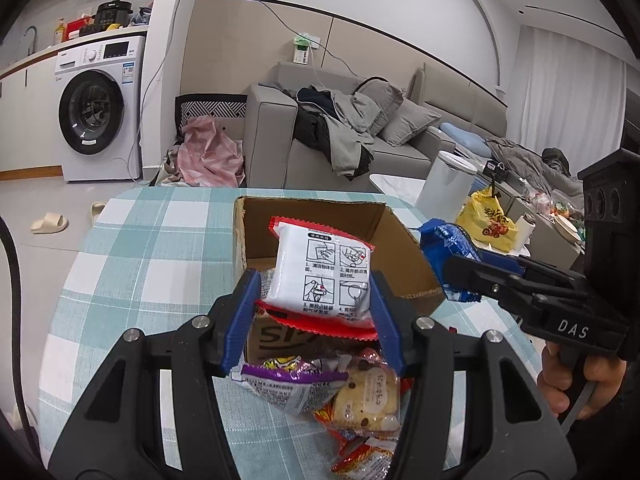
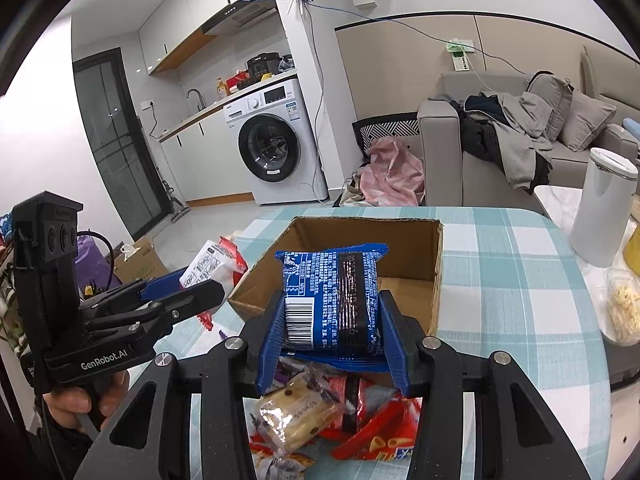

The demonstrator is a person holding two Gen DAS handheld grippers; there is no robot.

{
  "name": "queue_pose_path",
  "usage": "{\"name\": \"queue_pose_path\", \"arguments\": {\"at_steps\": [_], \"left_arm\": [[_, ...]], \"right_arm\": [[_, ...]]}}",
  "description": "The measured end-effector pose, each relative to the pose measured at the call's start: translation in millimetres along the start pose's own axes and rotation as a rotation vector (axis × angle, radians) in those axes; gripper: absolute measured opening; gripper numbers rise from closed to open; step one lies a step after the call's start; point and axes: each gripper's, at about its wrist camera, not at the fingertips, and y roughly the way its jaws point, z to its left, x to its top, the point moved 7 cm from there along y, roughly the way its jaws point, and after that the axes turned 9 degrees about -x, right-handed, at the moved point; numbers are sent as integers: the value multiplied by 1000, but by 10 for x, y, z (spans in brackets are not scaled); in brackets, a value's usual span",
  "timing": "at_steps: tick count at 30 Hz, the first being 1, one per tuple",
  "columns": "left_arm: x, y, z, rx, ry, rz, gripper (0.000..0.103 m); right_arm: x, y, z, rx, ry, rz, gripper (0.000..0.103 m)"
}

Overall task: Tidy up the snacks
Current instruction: 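Lift both held snacks and carry them over the cardboard box, then open both tools to drop the snacks into the box, then withdraw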

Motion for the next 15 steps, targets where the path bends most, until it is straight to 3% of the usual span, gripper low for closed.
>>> {"name": "queue_pose_path", "arguments": {"at_steps": [15], "left_arm": [[80,497,186,60,18,44,52]], "right_arm": [[99,434,-5,12,15,57,46]]}}
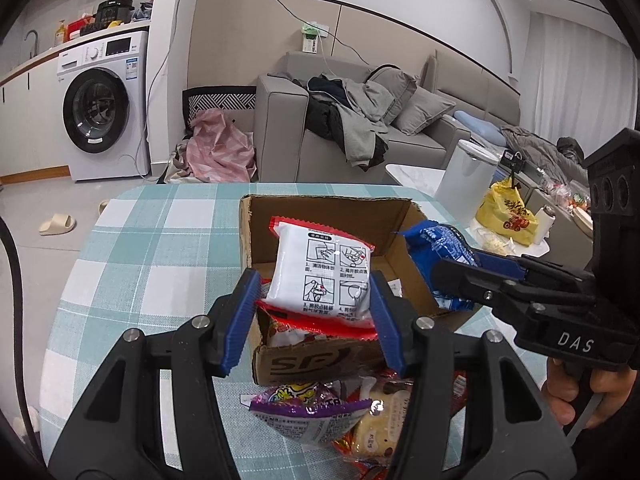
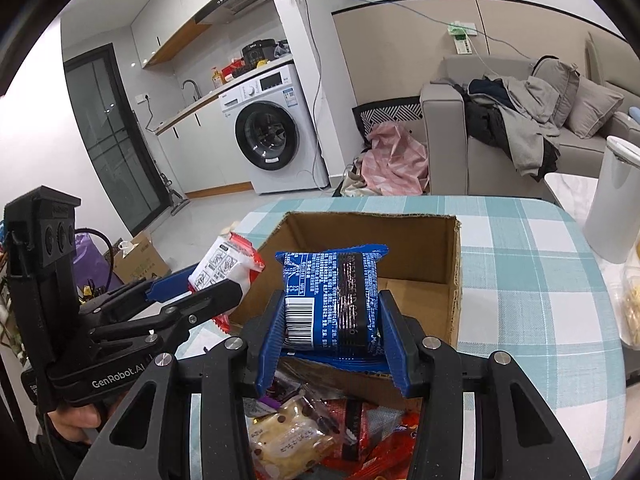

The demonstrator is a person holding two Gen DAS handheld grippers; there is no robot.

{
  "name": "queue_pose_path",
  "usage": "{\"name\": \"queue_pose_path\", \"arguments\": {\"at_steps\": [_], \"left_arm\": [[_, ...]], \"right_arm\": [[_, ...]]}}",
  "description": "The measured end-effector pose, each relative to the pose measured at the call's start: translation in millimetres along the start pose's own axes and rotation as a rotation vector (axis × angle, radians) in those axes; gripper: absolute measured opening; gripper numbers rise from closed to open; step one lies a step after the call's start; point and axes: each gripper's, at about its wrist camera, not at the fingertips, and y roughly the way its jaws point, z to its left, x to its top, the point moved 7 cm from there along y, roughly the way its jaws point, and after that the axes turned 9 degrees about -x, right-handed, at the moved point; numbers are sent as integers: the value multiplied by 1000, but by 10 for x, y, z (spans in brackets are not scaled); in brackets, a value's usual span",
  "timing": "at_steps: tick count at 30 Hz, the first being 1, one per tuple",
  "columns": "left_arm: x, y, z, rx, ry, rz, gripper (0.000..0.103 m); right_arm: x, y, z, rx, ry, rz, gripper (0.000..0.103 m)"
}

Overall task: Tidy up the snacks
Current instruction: 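Open both tools to drop the snacks into the box, then withdraw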

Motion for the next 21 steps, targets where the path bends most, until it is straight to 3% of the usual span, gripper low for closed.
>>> {"name": "queue_pose_path", "arguments": {"at_steps": [12,21], "left_arm": [[10,432,-97,-8,21,39,52],[-19,501,-161,-29,38,53,53]], "right_arm": [[13,148,-233,-7,78,36,46],[30,113,-287,-26,90,16,48]]}}
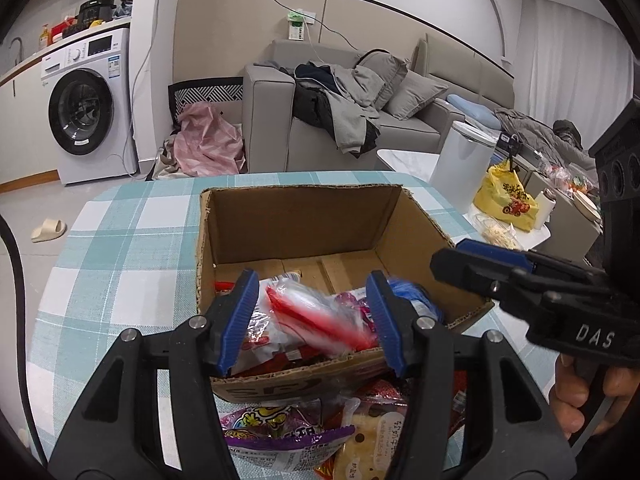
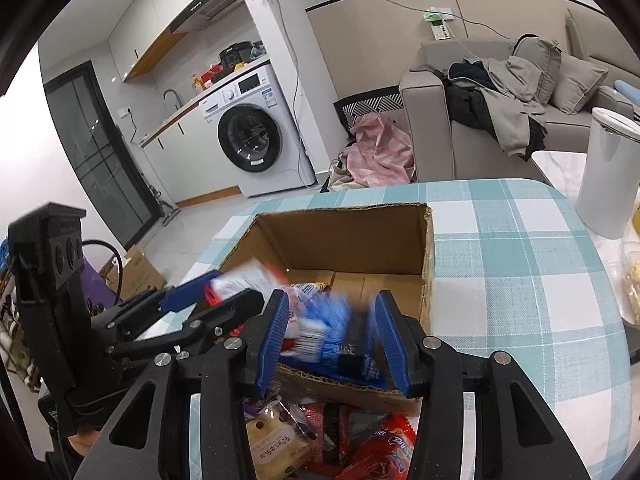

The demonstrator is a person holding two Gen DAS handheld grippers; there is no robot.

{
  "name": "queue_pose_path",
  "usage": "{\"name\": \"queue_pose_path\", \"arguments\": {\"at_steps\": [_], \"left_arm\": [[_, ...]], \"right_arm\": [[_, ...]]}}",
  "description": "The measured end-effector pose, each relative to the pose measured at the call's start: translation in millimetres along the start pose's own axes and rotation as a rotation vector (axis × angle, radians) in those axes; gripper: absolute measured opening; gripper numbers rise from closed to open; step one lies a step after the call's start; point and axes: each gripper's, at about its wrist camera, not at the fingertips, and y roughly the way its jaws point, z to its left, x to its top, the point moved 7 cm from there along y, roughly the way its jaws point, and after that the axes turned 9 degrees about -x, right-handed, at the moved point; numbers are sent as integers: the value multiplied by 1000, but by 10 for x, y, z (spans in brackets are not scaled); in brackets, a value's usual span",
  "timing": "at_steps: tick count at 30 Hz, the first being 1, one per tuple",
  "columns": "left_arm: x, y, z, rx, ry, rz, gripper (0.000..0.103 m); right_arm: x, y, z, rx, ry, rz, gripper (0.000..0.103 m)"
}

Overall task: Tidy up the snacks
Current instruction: 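Open both tools to drop the snacks into the box, then withdraw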

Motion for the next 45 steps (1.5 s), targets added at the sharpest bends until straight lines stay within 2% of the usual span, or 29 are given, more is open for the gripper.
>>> {"name": "queue_pose_path", "arguments": {"at_steps": [2,3,5,7,9,10,12,15,22,34,38,42,45], "left_arm": [[-19,-21,-2,1,3,5,60],[-33,-40,0,4,-1,10,68],[-55,-84,4,3,-5,8,78],[-85,-153,1,7,-1,0,82],[-123,-225,-3,11,7,0,86],[-142,-260,-3,11,8,-1,88],[-190,-338,8,20,7,-5,102],[-278,-480,16,18,3,-24,102],[-584,-724,-13,13,-5,0,102],[-988,-902,-135,18,17,46,102],[-1107,-953,-179,10,10,59,102],[-1205,-990,-182,22,3,66,102],[-1268,-985,-192,13,-10,88,102]], "right_arm": [[-5,-26,-30,-6,4,-3,48],[-19,-42,-41,-7,3,-2,51],[-47,-69,-74,-16,2,2,57],[-76,-101,-119,-31,1,4,78],[-108,-157,-169,-34,8,-7,93],[-129,-186,-200,-41,16,-8,97],[-172,-236,-251,-56,17,-9,102],[-255,-305,-304,-78,5,-10,103],[-477,-455,-296,-86,-26,-7,103],[-836,-510,-175,-103,-125,57,103],[-929,-560,-191,-101,-129,64,103],[-1055,-605,-169,-59,-123,88,103],[-1135,-621,-165,-75,-136,92,103]]}}
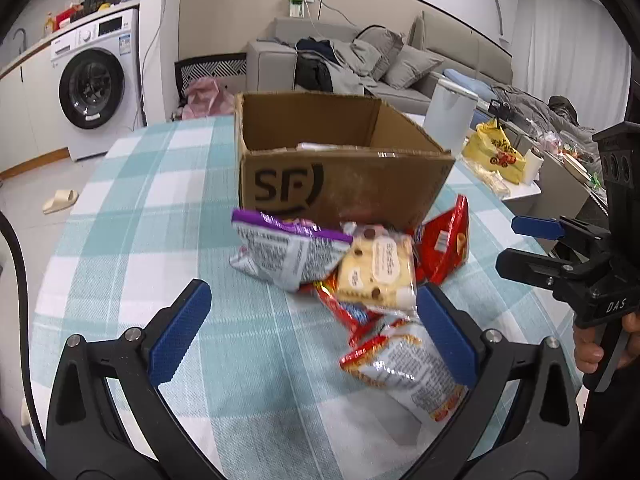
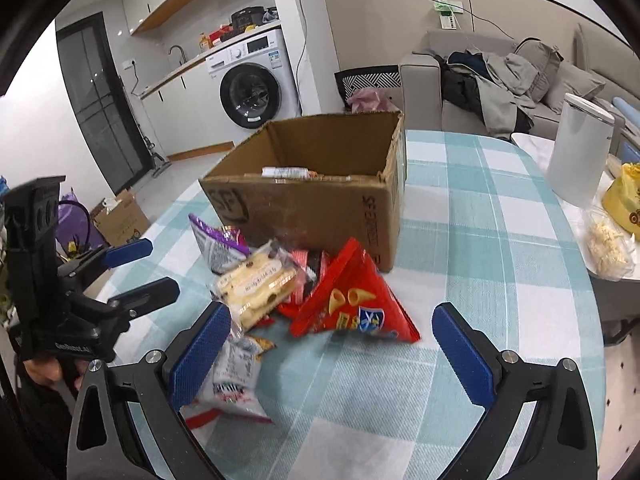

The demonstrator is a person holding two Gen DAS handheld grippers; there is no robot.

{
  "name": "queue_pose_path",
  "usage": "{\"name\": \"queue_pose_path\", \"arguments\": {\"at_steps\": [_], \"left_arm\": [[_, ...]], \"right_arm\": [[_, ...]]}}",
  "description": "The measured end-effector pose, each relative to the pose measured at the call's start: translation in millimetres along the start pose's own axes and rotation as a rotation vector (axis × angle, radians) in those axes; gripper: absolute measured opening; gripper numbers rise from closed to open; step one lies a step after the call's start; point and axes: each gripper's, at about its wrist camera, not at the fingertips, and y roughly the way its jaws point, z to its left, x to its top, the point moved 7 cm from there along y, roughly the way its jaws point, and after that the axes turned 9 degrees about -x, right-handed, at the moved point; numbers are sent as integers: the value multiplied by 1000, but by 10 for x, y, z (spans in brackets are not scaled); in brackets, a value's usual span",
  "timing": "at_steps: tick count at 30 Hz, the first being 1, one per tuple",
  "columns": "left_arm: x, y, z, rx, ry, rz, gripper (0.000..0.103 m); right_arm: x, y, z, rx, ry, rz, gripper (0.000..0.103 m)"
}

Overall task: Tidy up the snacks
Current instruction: 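Open both tools to drop the snacks into the box, then withdraw, then grasp the white-red printed bag with left tool while right tool approaches red chip bag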

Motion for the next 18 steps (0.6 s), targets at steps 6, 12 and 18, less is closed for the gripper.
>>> {"name": "queue_pose_path", "arguments": {"at_steps": [6,12,18], "left_arm": [[-110,-18,-75,12,26,10,102],[-241,25,-141,11,33,37,102],[-311,101,-164,28,55,59,102]], "right_arm": [[-180,16,47,17,2,30,103],[-335,113,80,0,-30,59,103],[-445,274,57,-9,-48,107,103]]}}
